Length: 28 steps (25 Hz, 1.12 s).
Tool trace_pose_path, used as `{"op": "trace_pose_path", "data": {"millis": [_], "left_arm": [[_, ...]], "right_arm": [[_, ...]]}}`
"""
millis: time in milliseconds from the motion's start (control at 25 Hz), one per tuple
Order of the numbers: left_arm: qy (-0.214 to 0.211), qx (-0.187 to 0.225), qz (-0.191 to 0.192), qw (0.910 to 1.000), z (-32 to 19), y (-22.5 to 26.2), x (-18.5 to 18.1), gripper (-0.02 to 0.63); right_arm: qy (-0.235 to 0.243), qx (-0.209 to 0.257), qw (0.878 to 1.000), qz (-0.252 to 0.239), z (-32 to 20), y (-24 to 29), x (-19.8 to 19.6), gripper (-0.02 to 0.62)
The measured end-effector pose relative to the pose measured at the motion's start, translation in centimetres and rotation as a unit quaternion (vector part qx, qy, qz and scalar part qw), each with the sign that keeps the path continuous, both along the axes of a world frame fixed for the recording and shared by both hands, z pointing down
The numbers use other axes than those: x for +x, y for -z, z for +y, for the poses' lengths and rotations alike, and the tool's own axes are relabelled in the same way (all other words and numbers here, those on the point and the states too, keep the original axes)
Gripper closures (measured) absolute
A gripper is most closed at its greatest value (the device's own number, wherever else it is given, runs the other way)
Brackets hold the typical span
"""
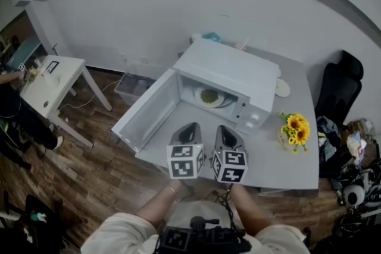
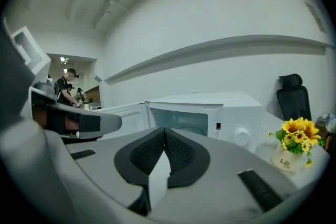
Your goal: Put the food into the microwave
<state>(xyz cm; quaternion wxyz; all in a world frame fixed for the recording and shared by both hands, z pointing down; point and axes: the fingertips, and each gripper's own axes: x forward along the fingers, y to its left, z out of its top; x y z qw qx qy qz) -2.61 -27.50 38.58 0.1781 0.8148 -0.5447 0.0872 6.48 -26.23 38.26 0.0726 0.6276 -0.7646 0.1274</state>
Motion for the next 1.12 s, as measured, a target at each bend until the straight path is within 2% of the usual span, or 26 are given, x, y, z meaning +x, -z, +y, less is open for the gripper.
{"op": "trace_pose_path", "data": {"millis": [520,1120], "left_arm": [[0.012,-0.002,-0.004,0.9999,-0.18,-0.43,-0.61,0.597],[0.002,0.003,-0.006,1.0,-0.4,-0.05,-0.32,0.597]], "right_arm": [[0.006,0.001,1.0,-0.007,-0.62,0.19,0.42,0.577],[0.002,0.003,1.0,0.002,-0.61,0.42,0.47,0.577]]}}
